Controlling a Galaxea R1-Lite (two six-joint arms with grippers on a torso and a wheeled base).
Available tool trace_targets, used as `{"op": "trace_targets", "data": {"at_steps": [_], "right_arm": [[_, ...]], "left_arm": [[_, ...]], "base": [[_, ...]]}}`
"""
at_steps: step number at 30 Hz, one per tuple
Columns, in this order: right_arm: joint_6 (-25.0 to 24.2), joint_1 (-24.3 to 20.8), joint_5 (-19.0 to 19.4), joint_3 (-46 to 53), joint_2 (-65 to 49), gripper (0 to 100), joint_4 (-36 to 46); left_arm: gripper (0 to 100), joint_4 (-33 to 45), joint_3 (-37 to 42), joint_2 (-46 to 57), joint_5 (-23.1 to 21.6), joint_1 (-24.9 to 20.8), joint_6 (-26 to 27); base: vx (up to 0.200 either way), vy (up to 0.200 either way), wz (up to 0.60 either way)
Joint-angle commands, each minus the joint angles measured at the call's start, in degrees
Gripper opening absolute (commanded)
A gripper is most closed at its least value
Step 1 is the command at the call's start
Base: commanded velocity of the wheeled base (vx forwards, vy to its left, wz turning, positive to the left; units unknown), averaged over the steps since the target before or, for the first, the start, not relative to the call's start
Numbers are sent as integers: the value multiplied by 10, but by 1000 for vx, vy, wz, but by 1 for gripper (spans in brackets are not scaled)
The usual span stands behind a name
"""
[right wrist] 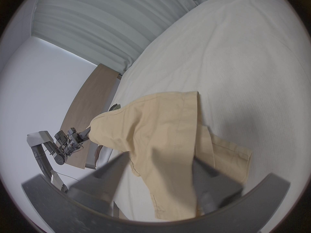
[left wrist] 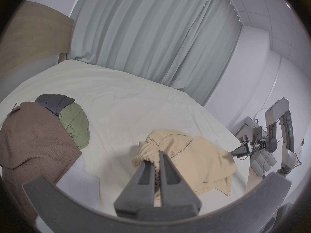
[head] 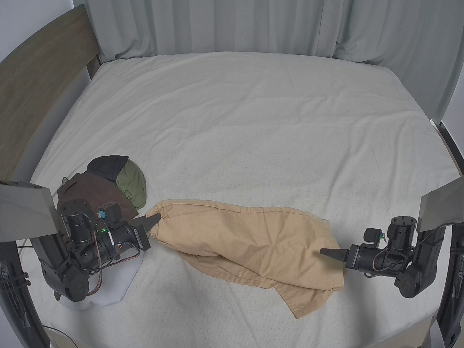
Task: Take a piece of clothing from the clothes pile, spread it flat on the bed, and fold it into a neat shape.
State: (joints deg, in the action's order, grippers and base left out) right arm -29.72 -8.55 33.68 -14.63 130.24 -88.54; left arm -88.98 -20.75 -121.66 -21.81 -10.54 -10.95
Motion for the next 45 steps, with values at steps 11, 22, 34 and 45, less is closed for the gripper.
{"op": "trace_targets", "data": {"at_steps": [11,22,34,45], "right_arm": [[16,-10,24,57,-24,0,0],[94,-41,24,116,27,0,0],[141,-51,19,129,82,0,-1],[141,-49,19,123,76,100,-1]], "left_arm": [[0,-3,2,-2,0,1,0],[0,-2,2,-2,-1,11,0],[0,-2,2,-2,-1,16,0],[0,-2,3,-2,-1,15,0]], "base": [[0,0,0],[0,0,0],[0,0,0],[0,0,0]]}}
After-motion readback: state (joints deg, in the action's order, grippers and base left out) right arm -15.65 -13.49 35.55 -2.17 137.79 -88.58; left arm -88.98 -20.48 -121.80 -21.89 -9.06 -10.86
